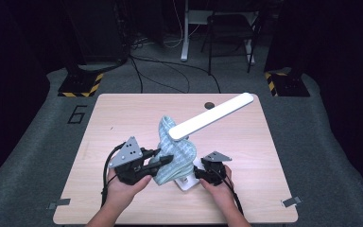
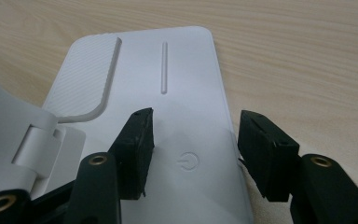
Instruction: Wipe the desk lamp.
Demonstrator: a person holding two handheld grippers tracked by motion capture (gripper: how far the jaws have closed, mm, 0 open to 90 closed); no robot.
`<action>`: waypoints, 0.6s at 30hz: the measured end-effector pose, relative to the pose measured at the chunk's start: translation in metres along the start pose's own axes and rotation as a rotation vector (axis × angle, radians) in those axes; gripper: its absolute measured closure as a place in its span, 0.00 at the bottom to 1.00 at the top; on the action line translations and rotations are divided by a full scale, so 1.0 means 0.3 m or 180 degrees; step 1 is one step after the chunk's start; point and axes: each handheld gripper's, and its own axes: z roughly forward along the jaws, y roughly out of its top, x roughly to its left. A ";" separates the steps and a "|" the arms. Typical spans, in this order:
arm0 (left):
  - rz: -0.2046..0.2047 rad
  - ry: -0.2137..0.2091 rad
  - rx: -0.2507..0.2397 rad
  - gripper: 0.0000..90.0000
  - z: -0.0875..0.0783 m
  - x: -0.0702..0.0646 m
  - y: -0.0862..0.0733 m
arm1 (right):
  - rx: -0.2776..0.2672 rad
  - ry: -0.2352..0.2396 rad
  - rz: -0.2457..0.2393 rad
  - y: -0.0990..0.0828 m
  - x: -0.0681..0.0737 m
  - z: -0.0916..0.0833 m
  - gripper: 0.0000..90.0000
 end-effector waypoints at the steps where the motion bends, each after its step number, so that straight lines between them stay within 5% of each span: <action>1: -0.0015 0.0015 0.0015 0.77 0.006 0.003 -0.012 | -0.0003 -0.0001 -0.0004 0.000 0.000 0.000 0.50; 18: -0.0091 0.0100 0.0336 0.77 0.088 0.009 -0.212 | 0.0001 -0.0027 -0.0004 -0.001 0.004 -0.003 0.50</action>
